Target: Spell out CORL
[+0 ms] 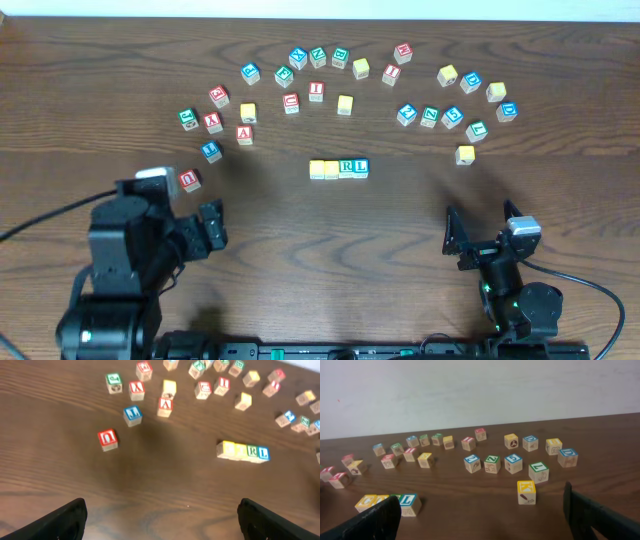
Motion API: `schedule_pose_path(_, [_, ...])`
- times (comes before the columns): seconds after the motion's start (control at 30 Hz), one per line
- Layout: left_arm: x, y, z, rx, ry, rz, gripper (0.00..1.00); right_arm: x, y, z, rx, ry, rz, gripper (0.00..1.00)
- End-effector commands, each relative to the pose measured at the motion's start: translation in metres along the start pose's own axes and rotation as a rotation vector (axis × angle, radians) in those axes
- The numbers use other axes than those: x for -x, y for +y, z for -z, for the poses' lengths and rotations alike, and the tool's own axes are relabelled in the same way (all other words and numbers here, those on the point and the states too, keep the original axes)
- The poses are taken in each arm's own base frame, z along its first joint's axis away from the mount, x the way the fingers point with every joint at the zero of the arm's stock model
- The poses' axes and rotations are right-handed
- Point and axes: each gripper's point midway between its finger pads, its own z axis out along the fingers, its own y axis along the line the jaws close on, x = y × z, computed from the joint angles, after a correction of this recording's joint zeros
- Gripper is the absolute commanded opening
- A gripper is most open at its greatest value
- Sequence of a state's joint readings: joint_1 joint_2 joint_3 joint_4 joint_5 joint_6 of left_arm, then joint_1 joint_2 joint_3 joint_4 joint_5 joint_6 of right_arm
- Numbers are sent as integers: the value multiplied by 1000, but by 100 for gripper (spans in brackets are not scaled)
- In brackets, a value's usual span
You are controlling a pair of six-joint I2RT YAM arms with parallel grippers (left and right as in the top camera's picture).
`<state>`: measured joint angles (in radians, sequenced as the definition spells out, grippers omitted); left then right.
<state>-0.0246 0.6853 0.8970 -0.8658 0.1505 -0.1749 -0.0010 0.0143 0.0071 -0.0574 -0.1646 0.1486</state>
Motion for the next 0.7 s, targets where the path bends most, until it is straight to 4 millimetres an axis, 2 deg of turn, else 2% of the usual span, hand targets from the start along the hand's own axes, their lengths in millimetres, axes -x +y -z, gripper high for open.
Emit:
schedule_pose_path(0.0, [2,4,4,15,-33,-21,95,-1,0,0,2,4,-9,99])
schedule_pose_path(0.2, [14,11,20,56,-140,-29,95,-1,0,0,2,4,-9,99])
schedule_pose_path(0.33, [9,12,26,48,-172,-29,95,-1,0,0,2,4,-9,99])
schedule_pose_path(0.43, [-6,14,19,36,-171,-31,95,-1,0,0,2,4,-9,99])
schedule_pose_path(0.67, [7,18,-1,13,-417,-81,95,-1,0,0,2,4,-9,99])
